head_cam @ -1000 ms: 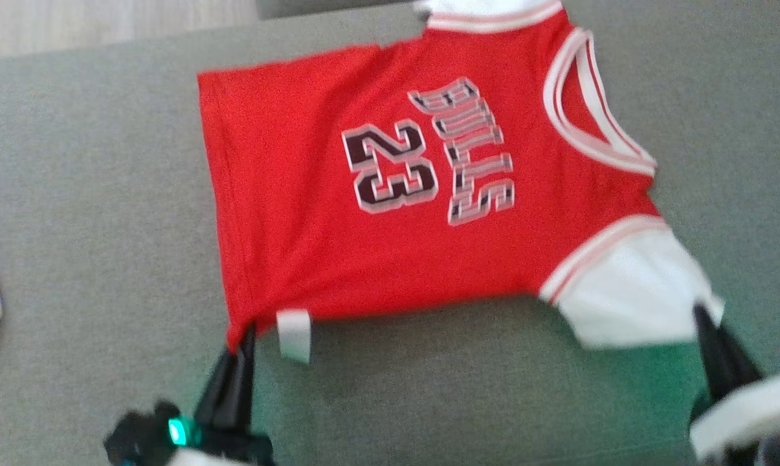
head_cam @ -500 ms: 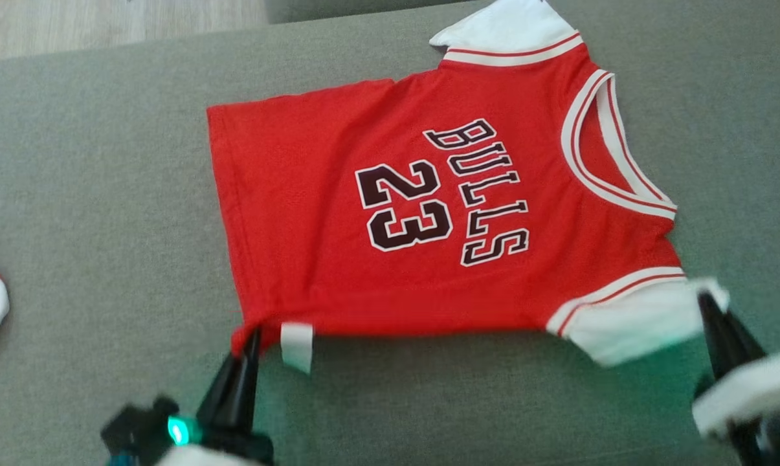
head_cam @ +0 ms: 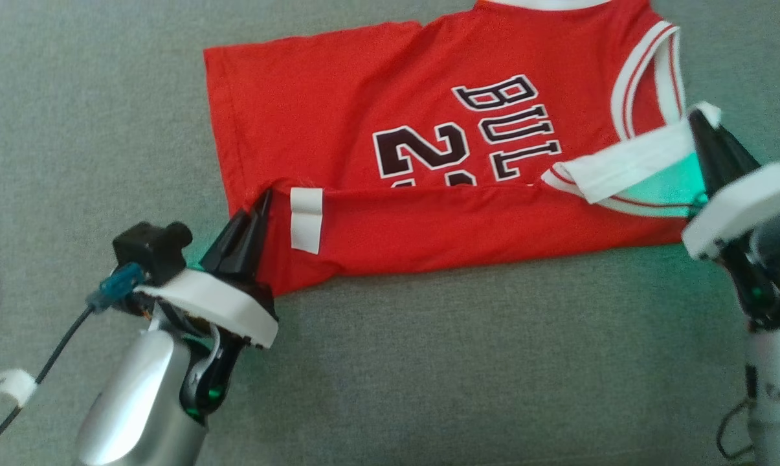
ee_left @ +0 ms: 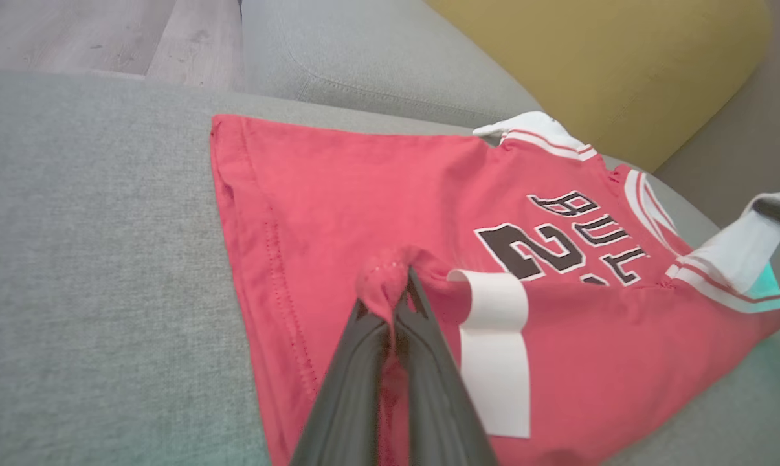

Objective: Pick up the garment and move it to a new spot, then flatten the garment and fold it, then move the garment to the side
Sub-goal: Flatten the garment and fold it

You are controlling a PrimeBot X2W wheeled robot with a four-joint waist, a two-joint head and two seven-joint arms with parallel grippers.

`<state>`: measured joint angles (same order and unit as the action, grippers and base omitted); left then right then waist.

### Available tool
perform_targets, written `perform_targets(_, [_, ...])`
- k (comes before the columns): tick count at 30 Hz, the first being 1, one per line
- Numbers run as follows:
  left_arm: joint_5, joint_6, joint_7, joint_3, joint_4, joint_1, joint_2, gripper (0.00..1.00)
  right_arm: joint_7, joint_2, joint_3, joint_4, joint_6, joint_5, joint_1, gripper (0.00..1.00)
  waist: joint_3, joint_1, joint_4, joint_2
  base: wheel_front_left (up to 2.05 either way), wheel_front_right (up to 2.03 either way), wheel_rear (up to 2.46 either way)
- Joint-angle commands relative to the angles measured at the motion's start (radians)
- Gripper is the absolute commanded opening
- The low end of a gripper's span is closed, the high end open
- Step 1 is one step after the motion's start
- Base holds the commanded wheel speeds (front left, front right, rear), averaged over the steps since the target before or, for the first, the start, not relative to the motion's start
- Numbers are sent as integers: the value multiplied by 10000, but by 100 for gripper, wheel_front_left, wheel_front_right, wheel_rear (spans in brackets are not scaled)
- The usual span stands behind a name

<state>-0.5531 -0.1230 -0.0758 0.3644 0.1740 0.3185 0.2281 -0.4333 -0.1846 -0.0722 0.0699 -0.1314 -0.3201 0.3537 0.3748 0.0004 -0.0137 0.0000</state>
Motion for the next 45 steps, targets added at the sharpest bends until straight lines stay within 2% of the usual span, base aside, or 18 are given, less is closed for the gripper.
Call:
perform_targets(1, [109, 28, -59, -226, -120, 321, 142, 0, 124, -183, 358, -41, 7, 16, 446, 0, 176, -4, 95, 0, 0, 0, 0])
perform_targets(8, [-61, 28, -362, -63, 132, 296, 189, 0, 766, -560, 1035, 1307, 7, 79, 1330, 0, 99, -4, 196, 0, 0, 0, 0])
perform_targets(9, [-123, 43, -367, -93, 116, 237, 187, 31, 946, -607, 1066, 1422, 7, 102, 1386, 28, 36, -4, 208, 0, 0, 0, 0])
perform_targets(10, [-195, 60, -376, -121, 119, 157, 179, 65, 1102, -653, 1118, 1556, 7, 124, 1403, 75, -68, -4, 215, 0, 0, 0, 0])
perform_targets(11, [-266, 68, -427, -125, 126, 56, 186, 100, 1171, -665, 1152, 1703, 7, 85, 1388, 100, -169, -4, 208, 0, 0, 0, 0])
perform_targets(14, [-493, 160, -552, -205, 41, -354, 228, 100, 1351, -795, 1319, 1897, 7, -17, 1246, 100, -539, -4, 134, 0, 0, 0, 0])
perform_targets(18, [-895, 375, -803, -411, -598, -1084, 337, 100, 1454, -1280, 1412, 1658, 7, 70, 805, 100, -806, -4, 27, 0, 0, 0, 0])
perform_targets(25, [-1158, 685, -1243, -454, -1443, -1836, 486, 100, 432, -2044, 1349, 1158, 7, 440, -384, 100, -585, -4, 5, 0, 0, 0, 0])
perform_targets(32, [-1152, 651, -1414, -169, -1204, -1637, 354, 100, -421, -1719, 1179, 1104, 7, 628, -772, 100, -133, -4, -17, 0, 0, 0, 0])
perform_targets(43, [-1282, 357, -1656, 272, -649, -1232, 300, 100, -859, -1495, 1492, 1254, 7, 421, -583, 100, -31, -4, 53, 0, 0, 0, 0])
perform_targets(44, [-1315, 331, -1688, 310, -605, -1218, 297, 93, -947, -1516, 1555, 1276, 7, 365, -594, 100, -36, -4, 56, 0, 0, 0, 0])
perform_targets(45, [-1378, 304, -1724, 340, -559, -1213, 289, 36, -1043, -1544, 1631, 1312, 7, 289, -612, 100, -56, -4, 54, 0, 0, 0, 0])
